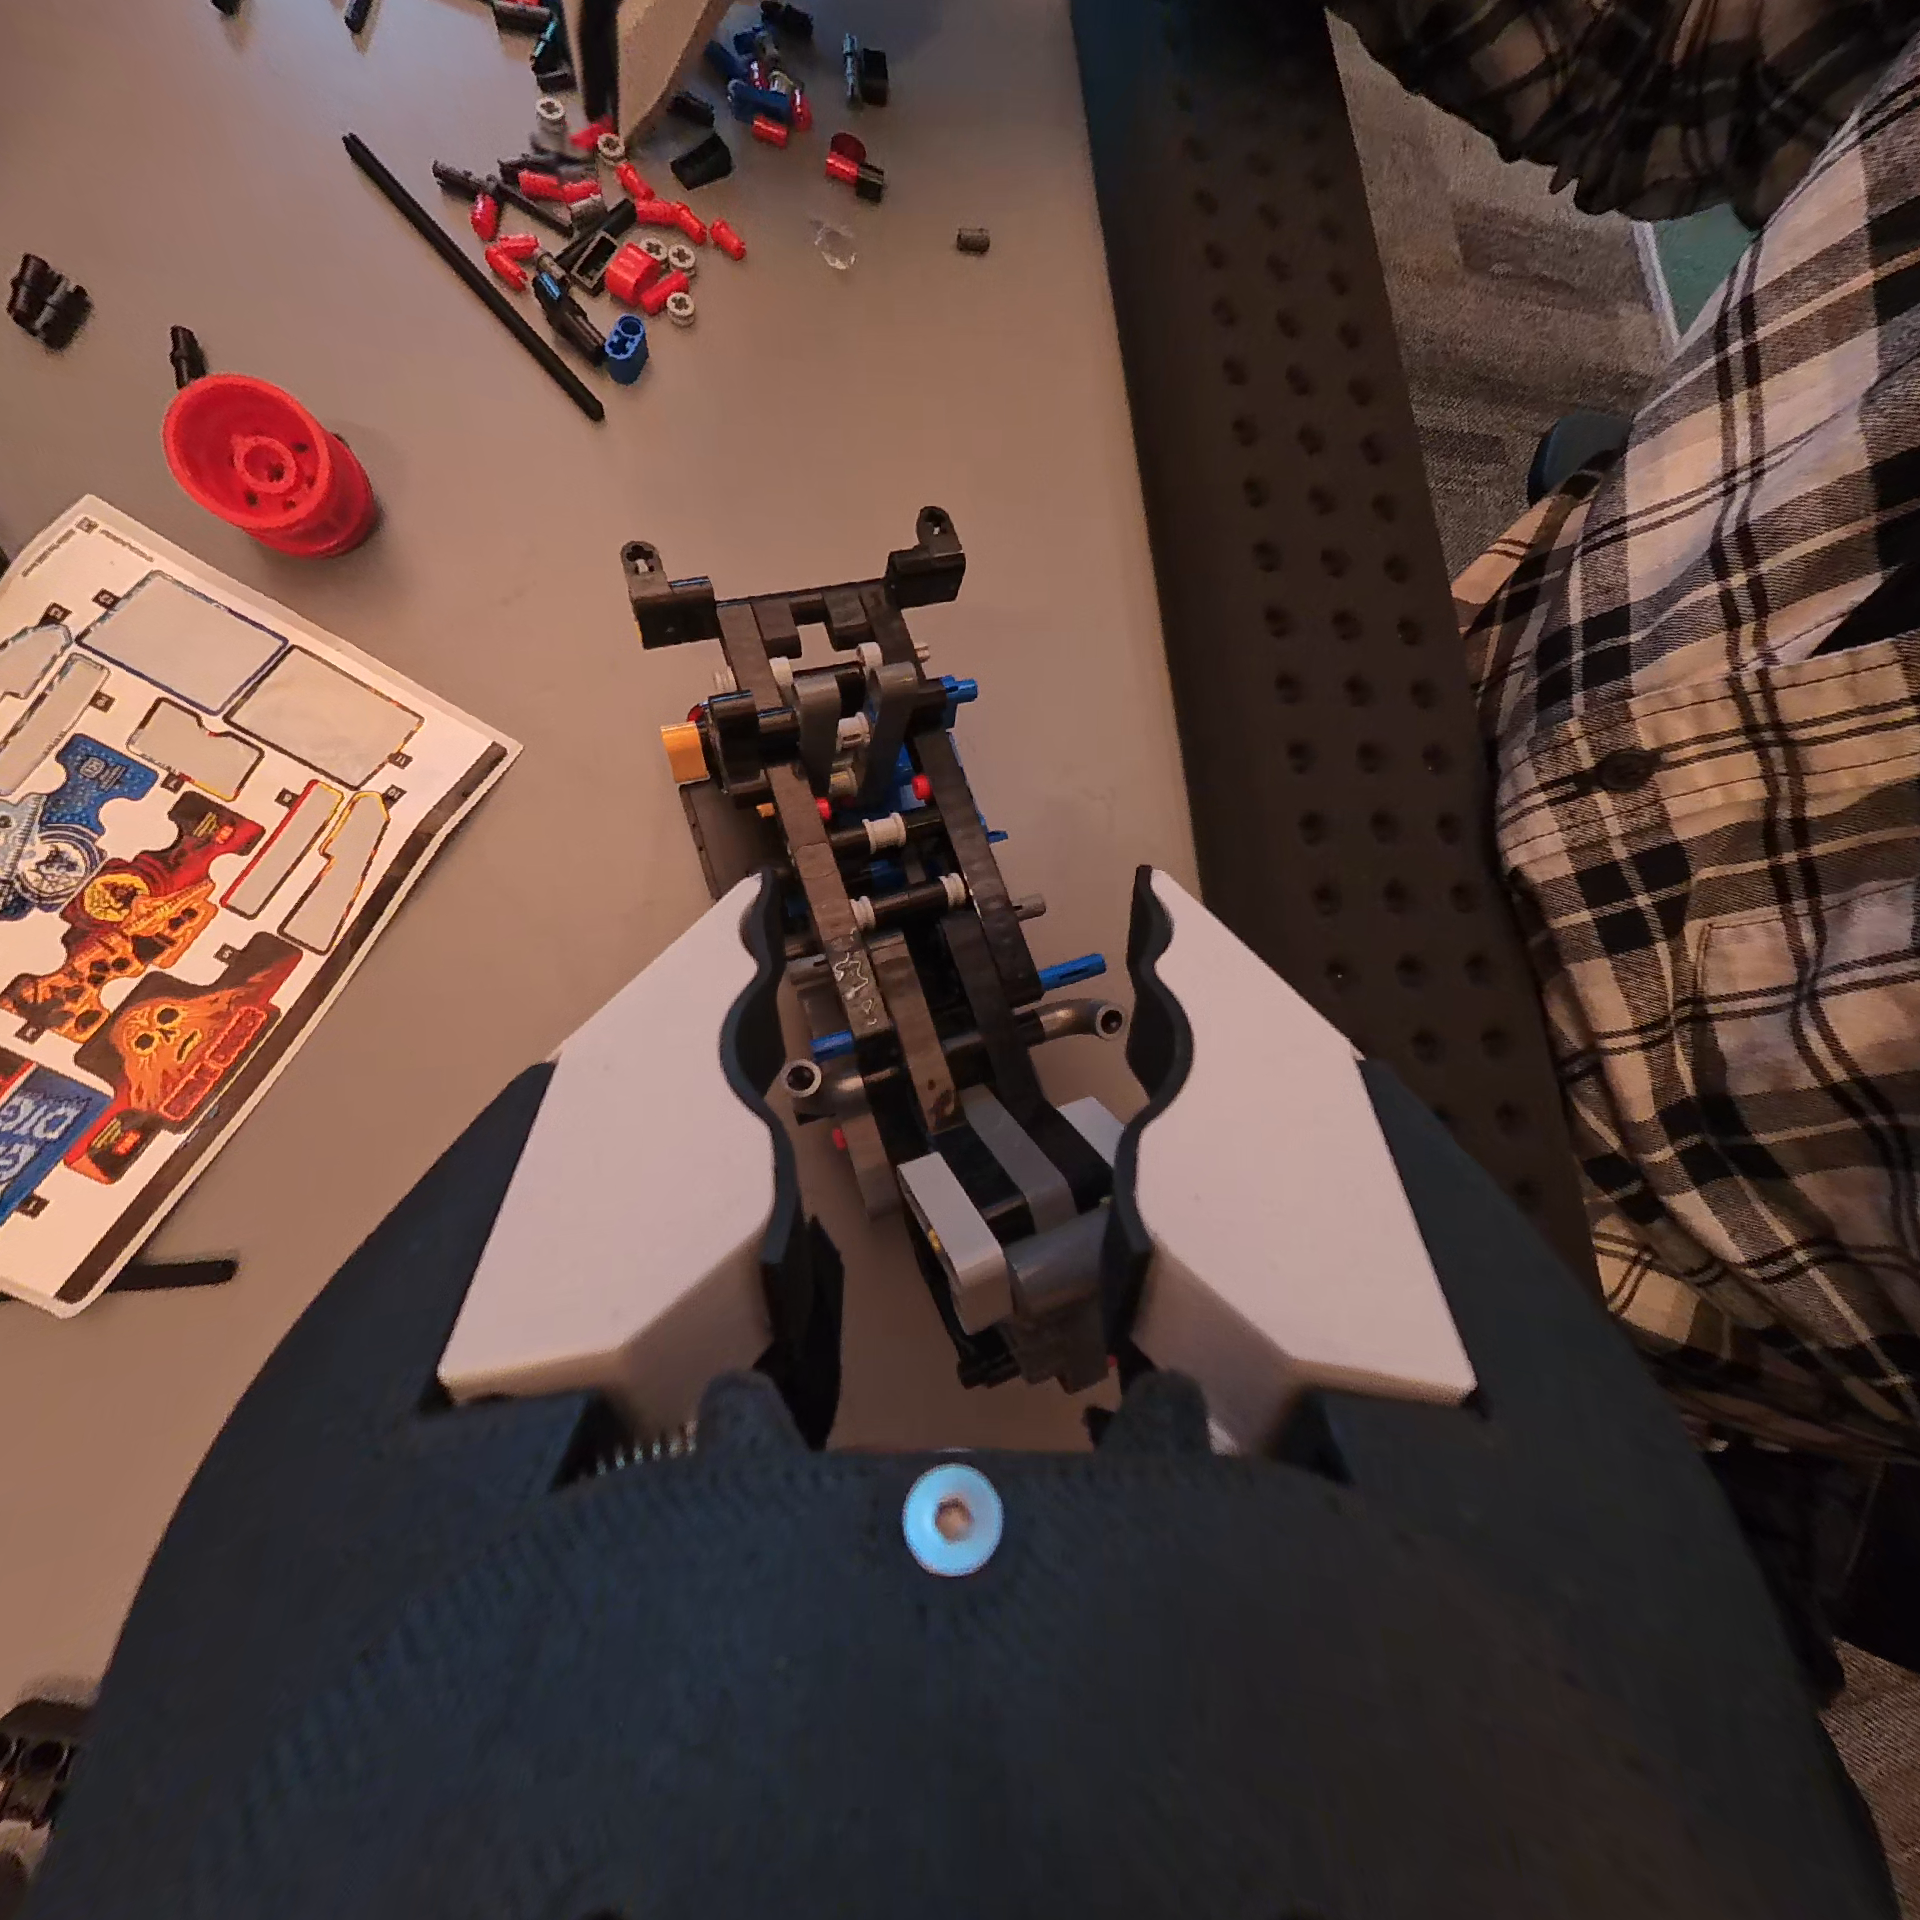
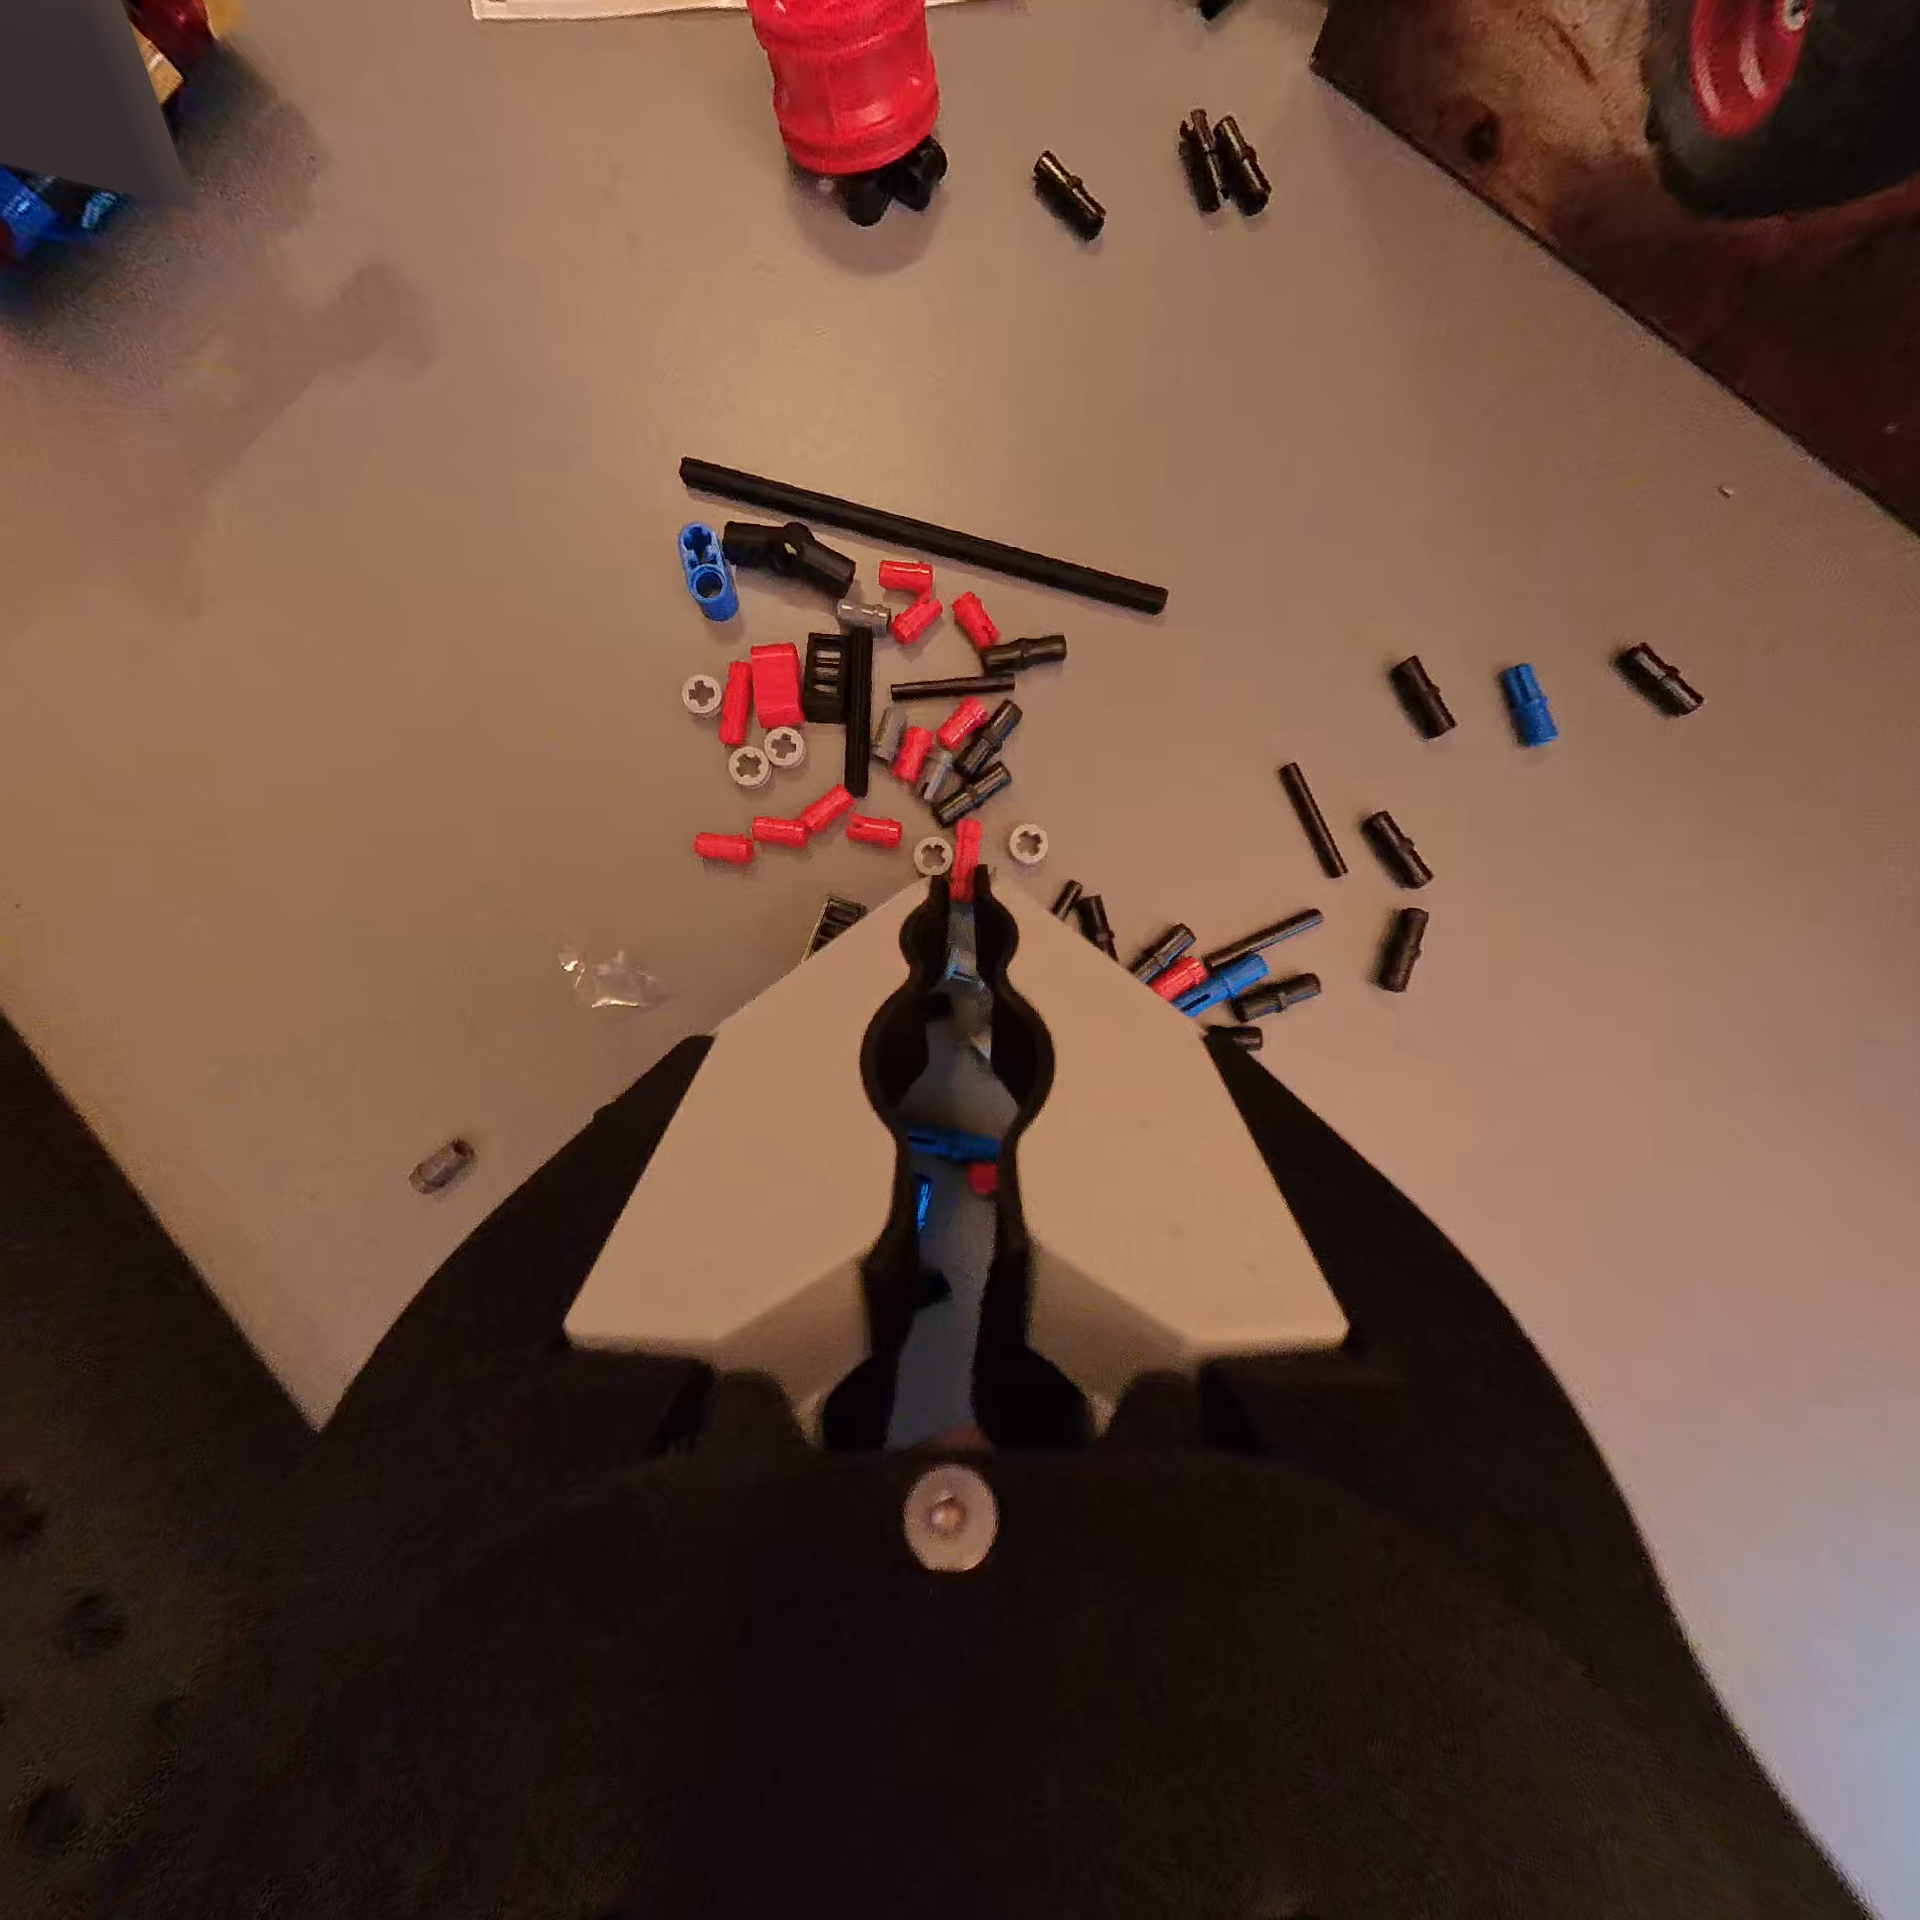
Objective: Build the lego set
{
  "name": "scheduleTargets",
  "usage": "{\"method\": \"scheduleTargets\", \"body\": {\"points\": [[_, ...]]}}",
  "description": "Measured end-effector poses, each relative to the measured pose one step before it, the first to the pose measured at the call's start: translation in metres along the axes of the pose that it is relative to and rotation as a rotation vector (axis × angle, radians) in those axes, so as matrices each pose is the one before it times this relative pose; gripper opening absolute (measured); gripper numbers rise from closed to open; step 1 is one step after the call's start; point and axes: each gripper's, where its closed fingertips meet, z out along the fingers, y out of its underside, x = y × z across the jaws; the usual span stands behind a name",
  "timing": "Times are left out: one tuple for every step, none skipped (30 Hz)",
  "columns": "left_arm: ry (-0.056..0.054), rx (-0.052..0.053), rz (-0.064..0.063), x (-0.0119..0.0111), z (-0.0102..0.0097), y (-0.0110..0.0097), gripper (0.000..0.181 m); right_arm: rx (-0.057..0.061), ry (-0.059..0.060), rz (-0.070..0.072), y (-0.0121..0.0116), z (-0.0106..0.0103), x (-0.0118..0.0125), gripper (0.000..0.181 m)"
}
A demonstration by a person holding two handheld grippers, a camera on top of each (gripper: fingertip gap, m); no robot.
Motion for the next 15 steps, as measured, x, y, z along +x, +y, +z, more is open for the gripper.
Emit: {"method": "scheduleTargets", "body": {"points": [[0.0010,0.0008,-0.0004,0.00020,0.00019,-0.00010,0.065,0.0067,0.0016,0.0008,-0.00017,0.00005,-0.00028,0.002],[0.0018,0.0006,-0.0009,0.00038,0.00031,-0.00004,0.064,0.0062,0.0035,-0.0016,-0.00003,-0.00005,-0.00006,0.002],[0.0036,-0.0012,-0.0009,0.00084,0.00041,0.00035,0.064,0.0043,0.0030,-0.0013,0.00001,-0.00015,-0.00004,0.002],[0.0036,-0.0023,-0.0019,0.00097,0.00040,0.00046,0.064,0.0028,0.0021,-0.0010,0.00005,-0.00001,0.00003,0.002],[0.0030,-0.0028,-0.0020,0.00094,0.00044,0.00047,0.064,0.0019,0.0055,-0.0033,0.00004,-0.00023,0.00048,0.002],[0.0038,-0.0042,-0.0005,0.00133,0.00057,0.00057,0.063,0.0052,0.0074,-0.0037,-0.00063,-0.00048,0.00077,0.002],[0.0010,-0.0025,0.0010,0.00111,0.00048,0.00037,0.062,0.0082,0.0002,-0.0024,-0.00129,-0.00073,-0.00049,0.002],[-0.0031,-0.0031,0.0022,0.00038,0.00025,0.00031,0.063,0.0128,0.0027,-0.0064,-0.00266,-0.00144,-0.00092,0.002],[-0.0097,0.0025,0.0034,-0.00100,-0.00051,-0.00060,0.063,0.0126,0.0075,-0.0083,-0.00323,-0.00209,-0.00085,0.002],[-0.0107,0.0097,-0.0003,-0.00204,-0.00151,-0.00167,0.063,0.0082,0.0066,-0.0100,-0.00340,-0.00225,-0.00146,0.002],[-0.0045,0.0110,-0.0053,-0.00198,-0.00180,-0.00185,0.063,0.0083,0.0075,-0.0166,-0.00415,-0.00248,-0.00207,0.002],[-0.0034,0.0093,-0.0035,-0.00228,-0.00184,-0.00154,0.062,0.0111,0.0083,-0.0185,-0.00533,-0.00272,-0.00247,0.002],[-0.0072,0.0105,-0.0026,-0.00339,-0.00179,-0.00173,0.063,0.0142,0.0059,-0.0197,-0.00669,-0.00294,-0.00302,0.002],[-0.0061,0.0137,-0.0051,-0.00357,-0.00163,-0.00230,0.062,0.0151,0.0026,-0.0214,-0.00741,-0.00281,-0.00368,0.002],[-0.0007,0.0121,-0.0072,-0.00301,-0.00100,-0.00236,0.062,0.0115,0.0007,-0.0210,-0.00742,-0.00230,-0.00391,0.002]]}}
